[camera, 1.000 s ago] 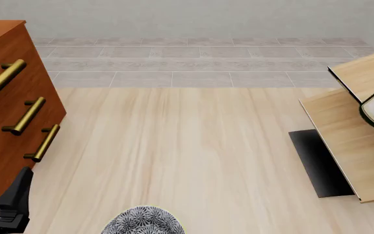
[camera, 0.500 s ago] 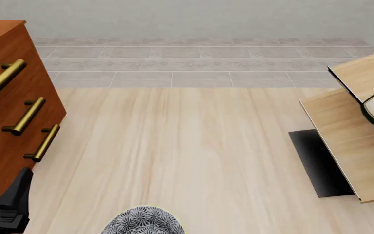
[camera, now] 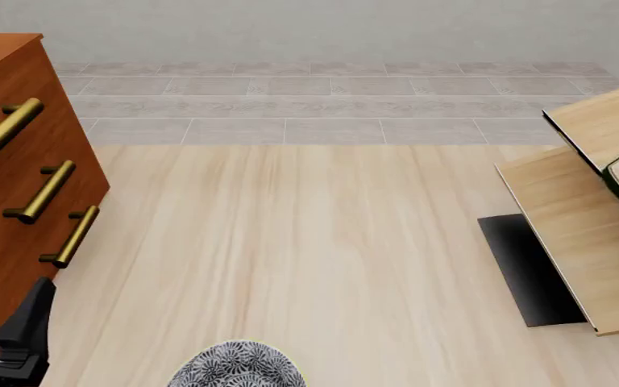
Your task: Put the wine bottle on the wine rack.
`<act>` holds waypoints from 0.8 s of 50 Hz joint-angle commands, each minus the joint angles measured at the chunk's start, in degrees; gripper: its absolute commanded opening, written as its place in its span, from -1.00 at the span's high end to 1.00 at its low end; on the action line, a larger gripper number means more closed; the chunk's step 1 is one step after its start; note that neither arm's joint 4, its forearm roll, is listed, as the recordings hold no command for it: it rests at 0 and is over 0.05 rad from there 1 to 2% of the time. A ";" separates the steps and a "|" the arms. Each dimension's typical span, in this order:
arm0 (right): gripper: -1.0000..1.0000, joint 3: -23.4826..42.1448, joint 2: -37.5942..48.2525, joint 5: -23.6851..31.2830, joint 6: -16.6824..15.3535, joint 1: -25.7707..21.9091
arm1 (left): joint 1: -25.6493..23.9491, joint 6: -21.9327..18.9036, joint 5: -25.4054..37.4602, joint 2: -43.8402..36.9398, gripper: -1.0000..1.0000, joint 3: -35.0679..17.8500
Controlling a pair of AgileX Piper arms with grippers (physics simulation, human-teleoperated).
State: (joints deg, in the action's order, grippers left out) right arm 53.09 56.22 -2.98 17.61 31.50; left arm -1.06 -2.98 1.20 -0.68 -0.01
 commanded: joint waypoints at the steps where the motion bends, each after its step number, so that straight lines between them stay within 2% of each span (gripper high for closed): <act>1: 1.00 -0.97 4.20 -0.03 -0.34 1.54 | 0.12 0.15 -0.13 -0.02 -1.00 0.00; 15: 1.00 1.52 8.25 -0.28 -1.33 3.83 | 0.37 0.14 -0.39 -0.03 -1.00 0.00; 40: 1.00 0.58 12.49 -3.54 -1.58 6.05 | 0.68 0.37 -0.52 0.10 -1.00 -0.01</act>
State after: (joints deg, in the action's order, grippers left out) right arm 55.82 66.09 -5.93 16.58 36.91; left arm -0.46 -2.76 0.68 -0.62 -0.01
